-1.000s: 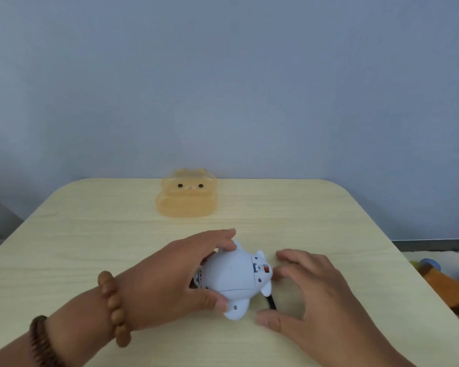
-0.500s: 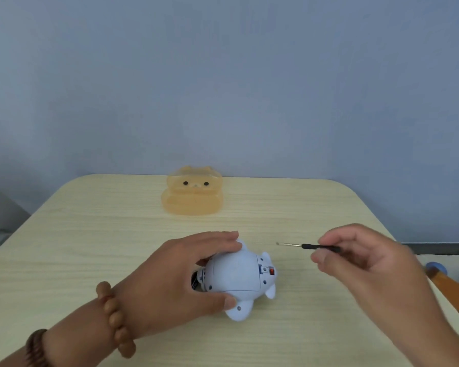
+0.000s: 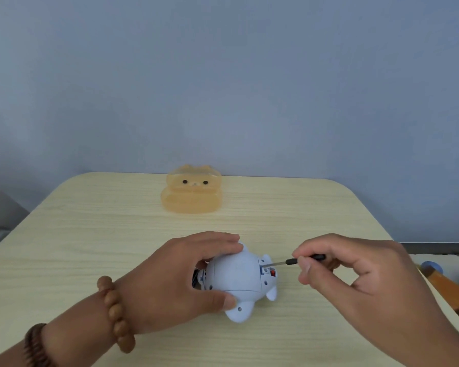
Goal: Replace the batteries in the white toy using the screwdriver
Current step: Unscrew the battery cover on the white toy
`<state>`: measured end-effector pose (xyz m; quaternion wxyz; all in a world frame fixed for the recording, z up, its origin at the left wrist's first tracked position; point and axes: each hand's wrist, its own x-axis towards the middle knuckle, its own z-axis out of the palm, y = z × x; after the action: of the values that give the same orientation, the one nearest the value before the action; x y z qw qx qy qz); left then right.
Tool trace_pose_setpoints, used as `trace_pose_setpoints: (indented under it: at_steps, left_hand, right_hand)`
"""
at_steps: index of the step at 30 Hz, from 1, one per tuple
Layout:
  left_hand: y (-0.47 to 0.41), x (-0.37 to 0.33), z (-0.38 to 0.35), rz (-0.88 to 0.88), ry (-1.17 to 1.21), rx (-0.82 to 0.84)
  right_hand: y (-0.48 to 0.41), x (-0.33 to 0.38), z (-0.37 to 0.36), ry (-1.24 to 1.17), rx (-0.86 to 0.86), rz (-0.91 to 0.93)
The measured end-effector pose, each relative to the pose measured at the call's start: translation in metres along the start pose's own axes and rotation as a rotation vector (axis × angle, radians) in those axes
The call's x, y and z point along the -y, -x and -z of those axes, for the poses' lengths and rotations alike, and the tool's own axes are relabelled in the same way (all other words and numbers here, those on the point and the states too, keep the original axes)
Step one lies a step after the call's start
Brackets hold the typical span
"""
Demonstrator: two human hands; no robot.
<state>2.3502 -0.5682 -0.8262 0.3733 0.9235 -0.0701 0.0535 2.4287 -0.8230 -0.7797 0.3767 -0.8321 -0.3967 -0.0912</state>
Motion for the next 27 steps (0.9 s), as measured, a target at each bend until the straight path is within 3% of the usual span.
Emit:
trace_pose_setpoints:
  at_steps: [14,19,27]
  left_hand:
    - [0.001,0.000,0.000,-0.014,-0.014,-0.008]
    - [0.001,-0.002,0.001,-0.019,-0.055,-0.011]
    - [0.000,-0.006,-0.001,-0.008,-0.043,-0.031]
  right_hand:
    - [0.004,-0.001,0.000,-0.010,-0.013,0.010]
    - [-0.008,0.011,0.014,0.099,0.176,-0.083]
    - [-0.046,0.038,0.018,0.647,0.567,0.172]
